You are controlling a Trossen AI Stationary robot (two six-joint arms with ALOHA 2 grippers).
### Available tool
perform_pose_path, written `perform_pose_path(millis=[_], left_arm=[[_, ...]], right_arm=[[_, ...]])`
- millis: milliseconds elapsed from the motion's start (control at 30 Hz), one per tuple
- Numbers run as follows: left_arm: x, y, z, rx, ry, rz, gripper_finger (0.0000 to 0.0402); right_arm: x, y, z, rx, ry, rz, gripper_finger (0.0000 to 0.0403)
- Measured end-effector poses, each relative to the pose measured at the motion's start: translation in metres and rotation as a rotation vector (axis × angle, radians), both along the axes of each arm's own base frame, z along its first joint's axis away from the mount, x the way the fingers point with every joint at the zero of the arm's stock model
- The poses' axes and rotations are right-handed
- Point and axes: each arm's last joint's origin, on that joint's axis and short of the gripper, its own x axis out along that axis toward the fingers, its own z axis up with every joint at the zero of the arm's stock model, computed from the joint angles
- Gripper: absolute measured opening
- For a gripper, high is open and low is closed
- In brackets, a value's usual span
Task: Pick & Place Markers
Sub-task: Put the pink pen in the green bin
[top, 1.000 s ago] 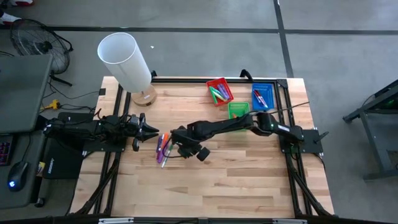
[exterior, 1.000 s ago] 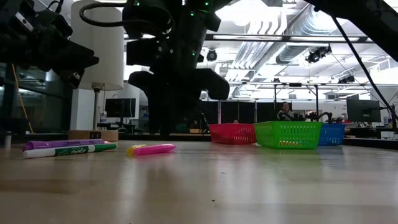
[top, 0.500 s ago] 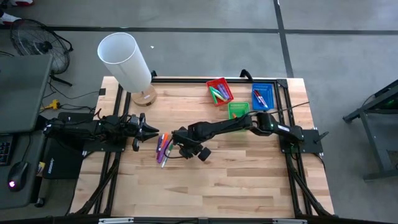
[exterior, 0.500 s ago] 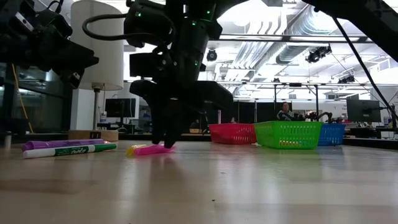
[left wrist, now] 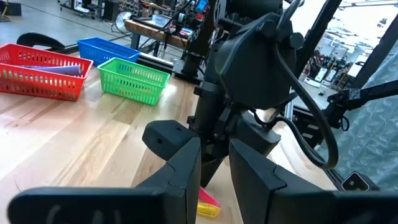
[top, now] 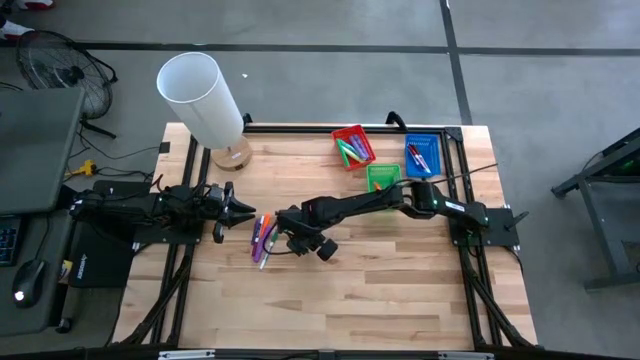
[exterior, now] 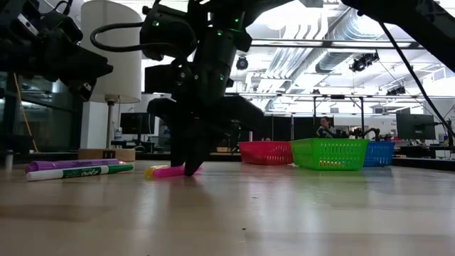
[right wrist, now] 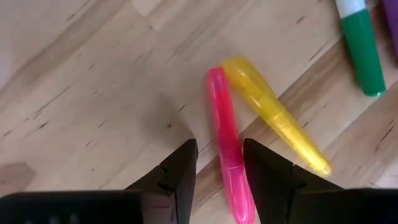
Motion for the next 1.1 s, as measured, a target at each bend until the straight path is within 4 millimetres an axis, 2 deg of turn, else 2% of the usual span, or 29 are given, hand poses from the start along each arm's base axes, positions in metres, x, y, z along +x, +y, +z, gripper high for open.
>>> perform_pose_path(millis=[567, 933, 1100], left_arm=[[0.0000, 0.0000, 0.0001, 0.000, 0.000, 0.000, 0.0083], [0.0000, 0.0000, 0.0001, 0.000, 0.000, 0.000, 0.0083], [0.0000, 0.0000, 0.0001, 0.000, 0.000, 0.000, 0.0083]], right_arm=[[-0.0071, 0.0000, -0.0016, 0.052, 0.097, -0.184, 0.0122], [-0.0086, -0.0007, -0.0020, 0.016, 0.109, -0.243, 0.0044], [-0.0102, -0.0015, -0.0020, 0.000, 0.124, -0.259, 0.0031]])
